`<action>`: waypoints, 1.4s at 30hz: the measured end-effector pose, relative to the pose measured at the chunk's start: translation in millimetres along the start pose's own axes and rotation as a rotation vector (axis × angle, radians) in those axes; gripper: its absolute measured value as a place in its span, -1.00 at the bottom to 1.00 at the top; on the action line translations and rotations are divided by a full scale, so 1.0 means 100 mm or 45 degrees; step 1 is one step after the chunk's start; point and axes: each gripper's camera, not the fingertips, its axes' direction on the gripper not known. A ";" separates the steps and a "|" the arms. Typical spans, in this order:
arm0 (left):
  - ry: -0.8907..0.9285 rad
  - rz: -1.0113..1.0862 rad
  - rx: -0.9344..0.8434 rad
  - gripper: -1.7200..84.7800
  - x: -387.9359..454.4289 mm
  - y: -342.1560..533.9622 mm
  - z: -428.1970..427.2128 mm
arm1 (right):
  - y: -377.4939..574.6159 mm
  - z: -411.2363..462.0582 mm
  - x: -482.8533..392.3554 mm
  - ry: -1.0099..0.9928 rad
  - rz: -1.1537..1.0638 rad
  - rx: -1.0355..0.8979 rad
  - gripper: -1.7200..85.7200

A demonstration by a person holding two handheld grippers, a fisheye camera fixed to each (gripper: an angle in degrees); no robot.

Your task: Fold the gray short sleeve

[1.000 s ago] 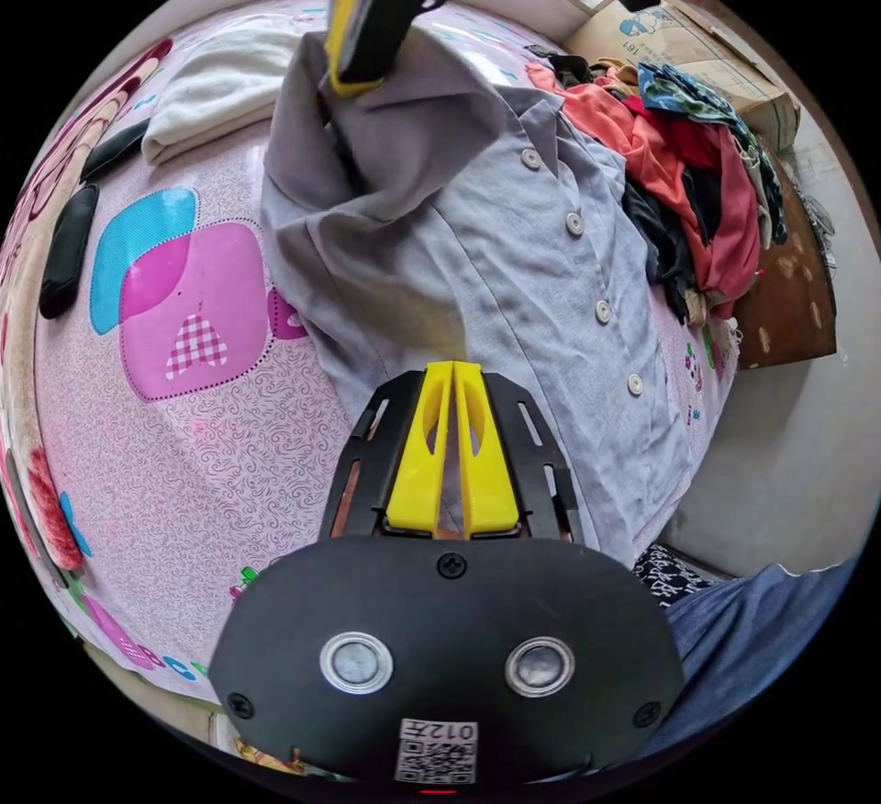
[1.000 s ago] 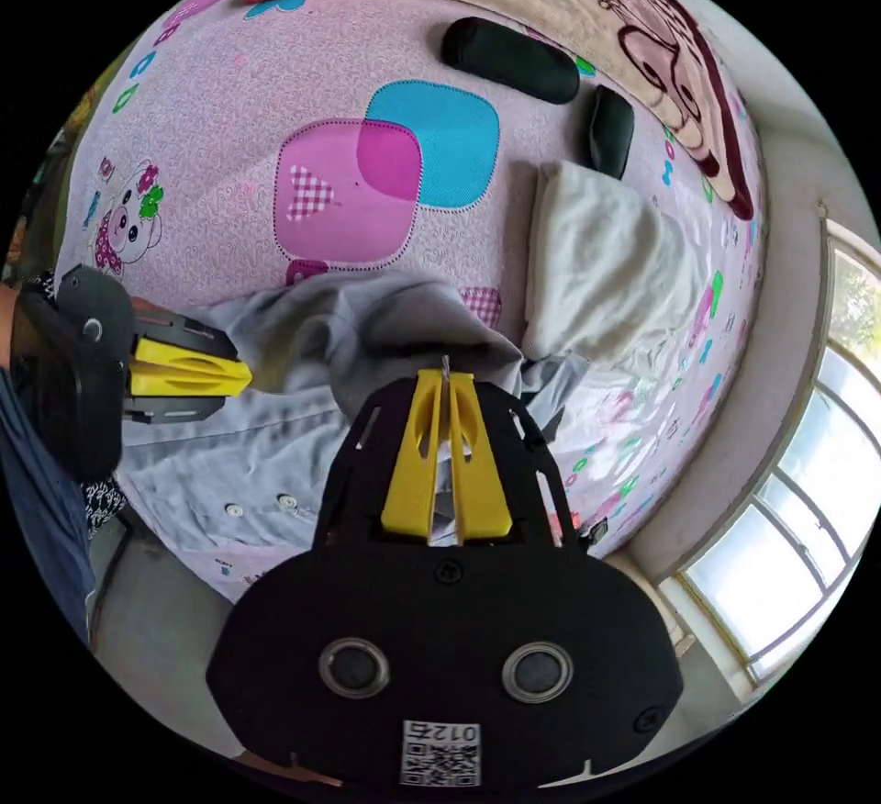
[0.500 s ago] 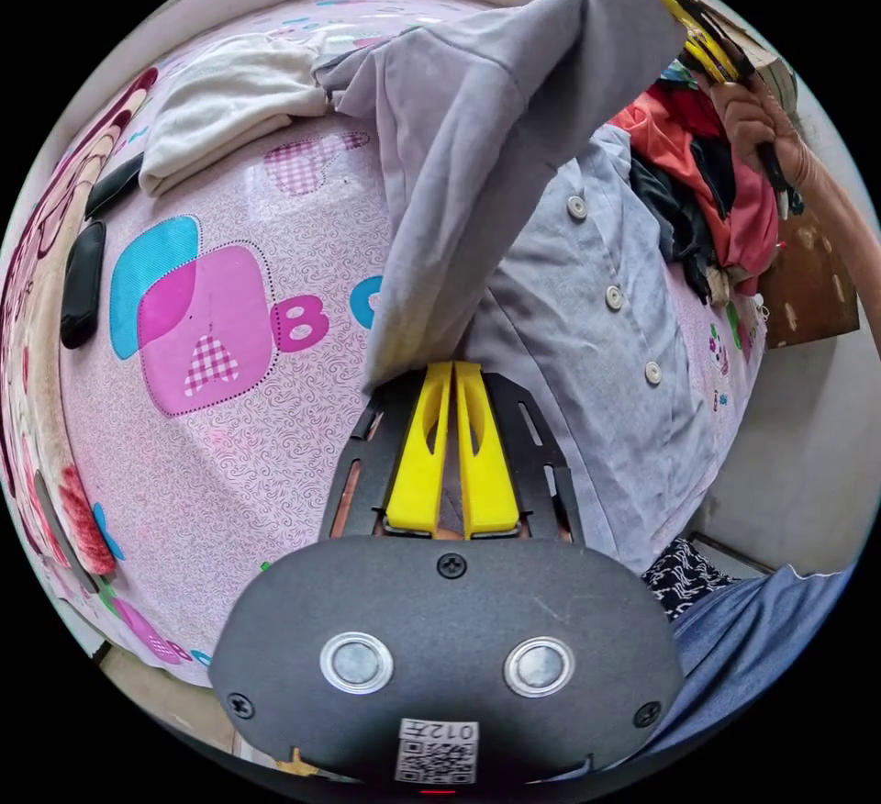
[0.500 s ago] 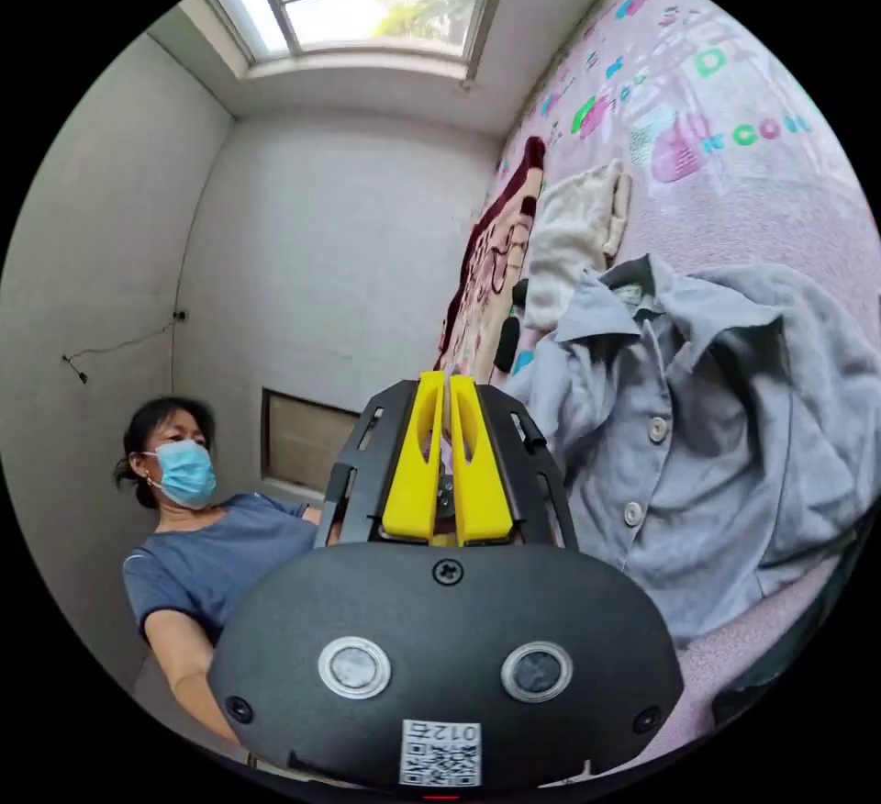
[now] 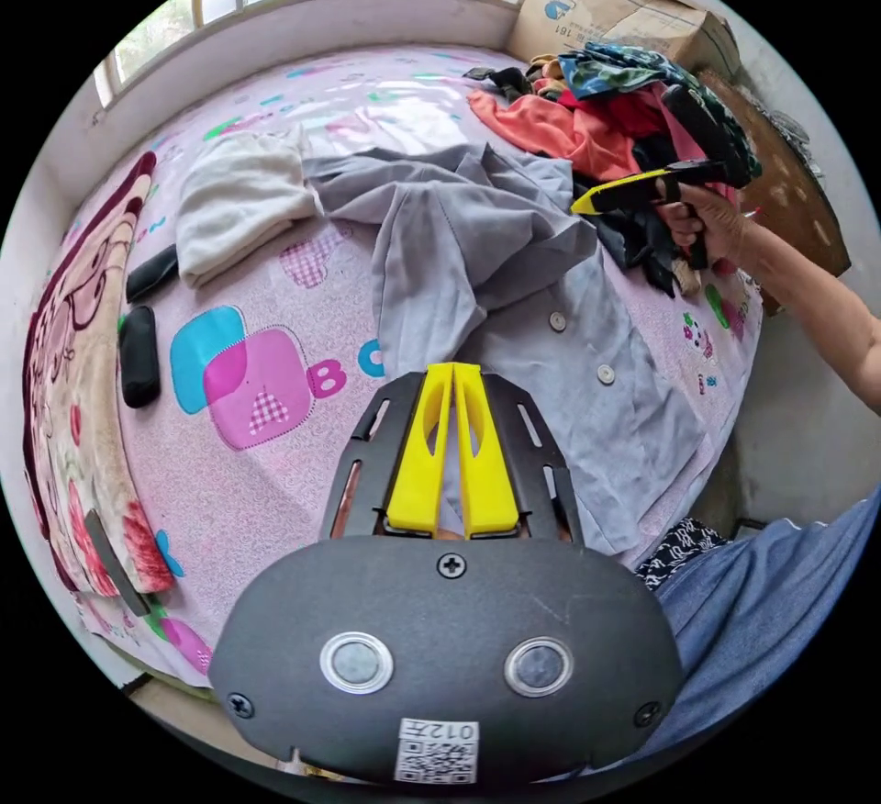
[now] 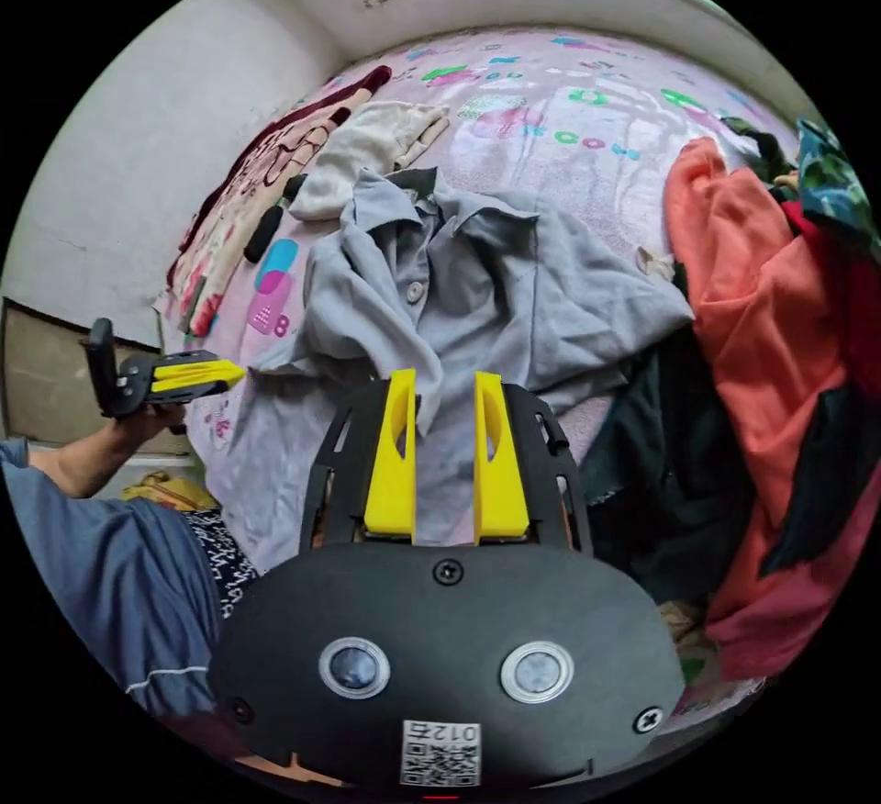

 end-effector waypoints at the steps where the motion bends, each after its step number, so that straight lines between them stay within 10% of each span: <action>1: -0.045 0.046 0.019 -0.89 0.03 -0.13 -0.06 | 0.07 -0.13 -0.16 0.055 -0.086 0.072 -0.78; 13: -0.165 0.540 -0.170 -0.95 0.30 -1.76 0.38 | 0.28 0.23 -1.00 0.135 -0.380 0.007 -0.81; 27: -0.192 0.469 -0.293 -0.96 0.17 -2.20 0.76 | 0.26 0.15 -0.98 0.122 -0.414 0.001 -0.92; 36: -0.124 0.374 -0.306 -0.95 -0.03 -2.17 0.74 | 0.75 -0.34 -1.00 -0.340 -0.615 -0.121 -0.94; 42: -0.107 0.378 -0.293 -0.95 -0.19 -2.05 0.66 | 0.67 -0.41 -0.77 -0.097 -0.311 -0.017 -0.84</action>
